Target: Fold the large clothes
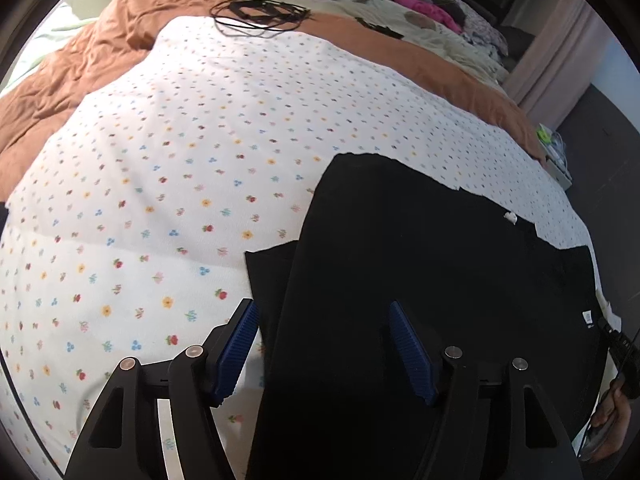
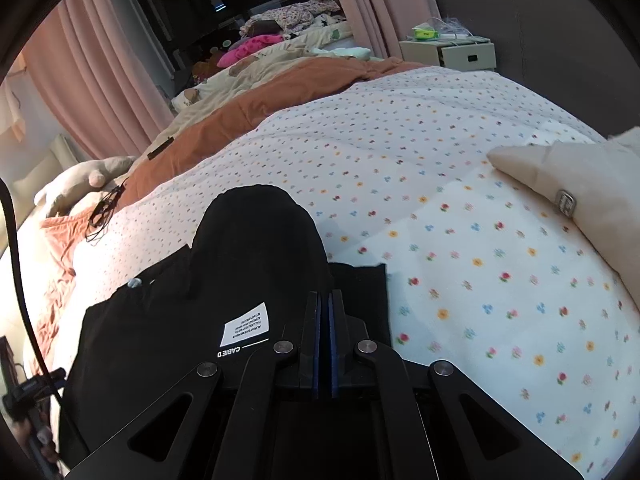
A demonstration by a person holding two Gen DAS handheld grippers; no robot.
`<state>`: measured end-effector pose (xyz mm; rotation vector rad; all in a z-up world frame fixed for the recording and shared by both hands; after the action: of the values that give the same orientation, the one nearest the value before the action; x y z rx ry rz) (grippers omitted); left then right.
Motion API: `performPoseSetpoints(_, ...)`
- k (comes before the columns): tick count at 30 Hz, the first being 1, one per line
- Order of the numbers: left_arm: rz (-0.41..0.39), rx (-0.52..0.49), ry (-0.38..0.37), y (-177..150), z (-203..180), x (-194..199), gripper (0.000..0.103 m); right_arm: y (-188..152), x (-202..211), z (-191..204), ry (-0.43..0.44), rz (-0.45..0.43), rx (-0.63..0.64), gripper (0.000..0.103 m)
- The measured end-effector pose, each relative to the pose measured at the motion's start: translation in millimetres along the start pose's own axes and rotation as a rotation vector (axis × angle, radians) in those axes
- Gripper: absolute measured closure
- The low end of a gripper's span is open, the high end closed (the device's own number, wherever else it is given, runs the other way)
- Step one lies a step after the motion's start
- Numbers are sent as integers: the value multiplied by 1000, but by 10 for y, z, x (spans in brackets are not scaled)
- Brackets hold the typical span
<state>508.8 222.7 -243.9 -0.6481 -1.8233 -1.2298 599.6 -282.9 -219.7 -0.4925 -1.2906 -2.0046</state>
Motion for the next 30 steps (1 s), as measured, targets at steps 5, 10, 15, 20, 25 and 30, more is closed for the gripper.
performPoseSetpoints(5,37,11,23,-35,40,-183,65,-35,-9,-57,-2,9,-13,100)
performPoseSetpoints(10,-2,55,7,53,160,-151,98,17,-97,-9,-6,8,-8,100)
performPoseSetpoints(15,-27,51,19,142,156,-159,100,93,-239,16,-16,8,-15,100)
performPoseSetpoints(20,47,44,39,37,158,-323,100,34,-323,-93,-98,63,-62,96)
performPoseSetpoints(25,69,34,27,-157,211,-188,97,-47,-109,-75,-105,73,-50,76)
performPoseSetpoints(30,77,69,9,-341,352,32,96,-177,142,-39,-92,87,-39,72)
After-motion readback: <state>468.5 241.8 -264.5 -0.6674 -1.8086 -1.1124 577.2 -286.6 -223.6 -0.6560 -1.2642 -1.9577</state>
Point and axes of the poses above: each gripper's, at about its wrist camera, not at the fingertips, and x roughly against the way its jaws point, z to its left, y to its top, the point moved 9 cm from there along -x, roughly the way its jaws point, and after that the axes turned 7 degrees about y, right-handed, at the moved point
